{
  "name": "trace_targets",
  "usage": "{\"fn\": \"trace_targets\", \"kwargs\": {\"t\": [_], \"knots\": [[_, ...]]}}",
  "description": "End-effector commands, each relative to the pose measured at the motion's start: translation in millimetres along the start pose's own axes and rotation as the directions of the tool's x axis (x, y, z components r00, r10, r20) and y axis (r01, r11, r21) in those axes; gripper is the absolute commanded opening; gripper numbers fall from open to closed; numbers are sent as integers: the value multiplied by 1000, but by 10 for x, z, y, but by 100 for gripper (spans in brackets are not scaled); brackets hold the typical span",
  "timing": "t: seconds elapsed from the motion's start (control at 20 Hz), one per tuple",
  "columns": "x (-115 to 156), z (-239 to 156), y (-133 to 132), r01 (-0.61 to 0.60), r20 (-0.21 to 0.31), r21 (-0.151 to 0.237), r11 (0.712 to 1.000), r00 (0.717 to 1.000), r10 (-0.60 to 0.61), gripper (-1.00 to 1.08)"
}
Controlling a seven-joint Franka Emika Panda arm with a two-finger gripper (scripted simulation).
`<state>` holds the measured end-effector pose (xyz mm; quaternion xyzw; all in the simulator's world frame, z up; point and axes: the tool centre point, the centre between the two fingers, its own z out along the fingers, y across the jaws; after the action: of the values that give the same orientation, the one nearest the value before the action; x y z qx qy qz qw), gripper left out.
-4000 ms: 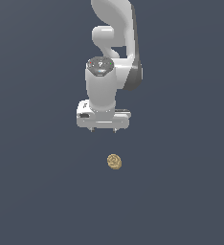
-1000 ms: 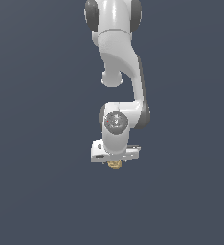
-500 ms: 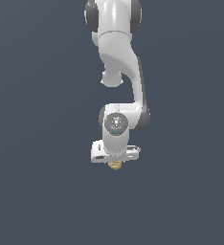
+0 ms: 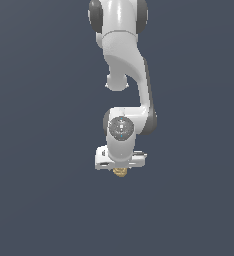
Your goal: Pick up the object and move it to a goal position.
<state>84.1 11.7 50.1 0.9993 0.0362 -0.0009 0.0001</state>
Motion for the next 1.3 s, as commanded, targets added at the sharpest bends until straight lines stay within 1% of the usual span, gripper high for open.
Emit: {"fn": "trace_targets", "kwargs": {"t": [0.0, 0.15, 0.35, 0.95, 1.25], "knots": [[6, -84, 2, 0, -2, 0, 1000, 1000, 0, -100], [9, -251, 4, 0, -2, 0, 1000, 1000, 0, -100], [15, -580, 9, 0, -2, 0, 1000, 1000, 0, -100], [66, -1842, 28, 0, -2, 0, 1000, 1000, 0, -100], [96, -2204, 35, 0, -2, 0, 1000, 1000, 0, -100]]}}
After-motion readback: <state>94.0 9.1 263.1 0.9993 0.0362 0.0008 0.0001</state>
